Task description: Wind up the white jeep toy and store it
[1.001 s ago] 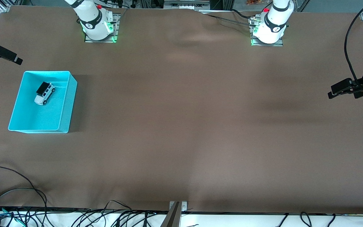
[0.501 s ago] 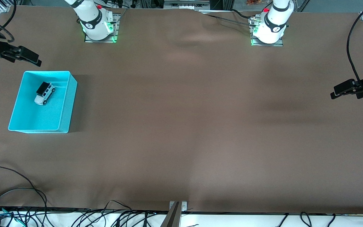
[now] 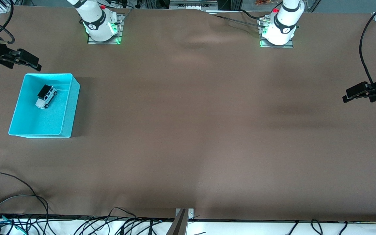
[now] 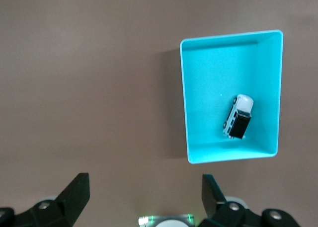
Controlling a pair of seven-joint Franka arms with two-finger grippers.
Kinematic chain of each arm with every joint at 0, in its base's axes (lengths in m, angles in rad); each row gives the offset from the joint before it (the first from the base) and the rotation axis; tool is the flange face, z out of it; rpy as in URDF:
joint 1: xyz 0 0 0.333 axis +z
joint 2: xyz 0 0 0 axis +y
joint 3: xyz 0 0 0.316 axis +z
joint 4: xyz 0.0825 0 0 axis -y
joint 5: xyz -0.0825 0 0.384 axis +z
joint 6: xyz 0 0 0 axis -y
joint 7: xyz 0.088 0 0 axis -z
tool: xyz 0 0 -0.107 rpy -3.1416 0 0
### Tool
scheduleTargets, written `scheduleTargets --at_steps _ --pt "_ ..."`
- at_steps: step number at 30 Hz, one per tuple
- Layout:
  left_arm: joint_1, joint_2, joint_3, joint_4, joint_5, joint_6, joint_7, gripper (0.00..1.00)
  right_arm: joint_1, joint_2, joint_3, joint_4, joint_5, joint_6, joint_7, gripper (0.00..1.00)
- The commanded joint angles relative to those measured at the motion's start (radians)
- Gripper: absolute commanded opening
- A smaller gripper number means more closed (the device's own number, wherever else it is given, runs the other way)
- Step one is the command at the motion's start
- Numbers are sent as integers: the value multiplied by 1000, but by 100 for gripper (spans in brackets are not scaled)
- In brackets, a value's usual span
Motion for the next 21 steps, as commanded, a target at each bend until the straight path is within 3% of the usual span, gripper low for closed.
scheduleTargets --at_steps 1,8,21 --pt "6 -13 0 8 -26 -1 24 100 -7 15 4 3 4 44 -21 100" --pt "6 -17 -3 8 -4 -3 107 100 -7 9 3 -3 4 30 -21 100" --pt "-8 -23 -30 4 85 -6 95 100 -7 6 3 -3 4 22 -22 100"
